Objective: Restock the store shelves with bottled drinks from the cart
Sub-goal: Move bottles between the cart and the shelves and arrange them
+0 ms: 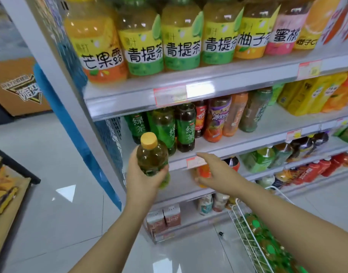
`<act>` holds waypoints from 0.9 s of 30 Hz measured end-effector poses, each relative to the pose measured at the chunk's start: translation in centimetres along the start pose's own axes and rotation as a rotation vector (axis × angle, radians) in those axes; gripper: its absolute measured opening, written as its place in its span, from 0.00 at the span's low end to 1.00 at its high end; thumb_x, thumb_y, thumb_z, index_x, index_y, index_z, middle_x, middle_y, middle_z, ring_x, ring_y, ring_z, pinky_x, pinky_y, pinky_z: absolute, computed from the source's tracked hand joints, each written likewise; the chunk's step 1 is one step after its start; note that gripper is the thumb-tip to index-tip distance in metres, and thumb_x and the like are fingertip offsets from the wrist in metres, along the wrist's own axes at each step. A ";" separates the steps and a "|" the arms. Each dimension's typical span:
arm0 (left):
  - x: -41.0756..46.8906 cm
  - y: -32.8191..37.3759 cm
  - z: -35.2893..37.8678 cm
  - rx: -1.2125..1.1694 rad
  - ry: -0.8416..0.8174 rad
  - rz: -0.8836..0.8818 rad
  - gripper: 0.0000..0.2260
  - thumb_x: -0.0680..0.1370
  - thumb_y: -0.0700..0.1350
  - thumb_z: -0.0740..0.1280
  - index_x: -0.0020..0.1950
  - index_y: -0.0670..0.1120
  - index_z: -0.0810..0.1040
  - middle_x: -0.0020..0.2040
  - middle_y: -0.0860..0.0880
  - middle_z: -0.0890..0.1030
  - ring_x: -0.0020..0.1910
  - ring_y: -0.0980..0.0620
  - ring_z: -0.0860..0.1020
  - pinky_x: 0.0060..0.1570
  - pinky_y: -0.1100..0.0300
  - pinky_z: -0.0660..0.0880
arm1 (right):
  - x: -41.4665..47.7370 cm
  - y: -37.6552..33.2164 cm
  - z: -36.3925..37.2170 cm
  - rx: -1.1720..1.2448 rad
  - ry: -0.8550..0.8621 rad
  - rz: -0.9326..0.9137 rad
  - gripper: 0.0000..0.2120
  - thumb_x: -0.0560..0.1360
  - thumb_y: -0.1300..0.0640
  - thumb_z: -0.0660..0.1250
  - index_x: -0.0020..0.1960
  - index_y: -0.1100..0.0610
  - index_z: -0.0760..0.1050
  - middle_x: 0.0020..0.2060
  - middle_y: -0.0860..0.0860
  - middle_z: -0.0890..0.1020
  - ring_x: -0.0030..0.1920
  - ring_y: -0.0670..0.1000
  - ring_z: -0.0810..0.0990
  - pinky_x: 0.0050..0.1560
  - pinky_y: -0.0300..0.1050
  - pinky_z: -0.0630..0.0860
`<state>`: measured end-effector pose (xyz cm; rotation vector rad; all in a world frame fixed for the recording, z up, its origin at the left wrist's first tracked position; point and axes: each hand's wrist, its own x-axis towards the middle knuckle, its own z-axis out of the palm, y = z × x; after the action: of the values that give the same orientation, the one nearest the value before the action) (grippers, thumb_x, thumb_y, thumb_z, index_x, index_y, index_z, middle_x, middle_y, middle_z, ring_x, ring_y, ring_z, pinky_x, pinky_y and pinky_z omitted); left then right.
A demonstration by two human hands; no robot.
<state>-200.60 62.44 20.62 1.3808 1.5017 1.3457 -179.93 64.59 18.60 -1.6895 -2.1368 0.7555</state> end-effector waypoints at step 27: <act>13.3 -3.4 0.1 0.172 -0.128 -0.116 0.31 0.71 0.44 0.74 0.68 0.47 0.62 0.65 0.48 0.72 0.65 0.48 0.71 0.63 0.58 0.66 | 7.7 2.4 0.9 -0.441 -0.240 0.238 0.39 0.74 0.48 0.64 0.77 0.49 0.46 0.76 0.53 0.48 0.75 0.58 0.48 0.73 0.53 0.56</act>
<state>-204.05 75.62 19.38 1.4327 1.6144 1.0574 -180.47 72.17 15.86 -2.2063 -2.4290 0.6015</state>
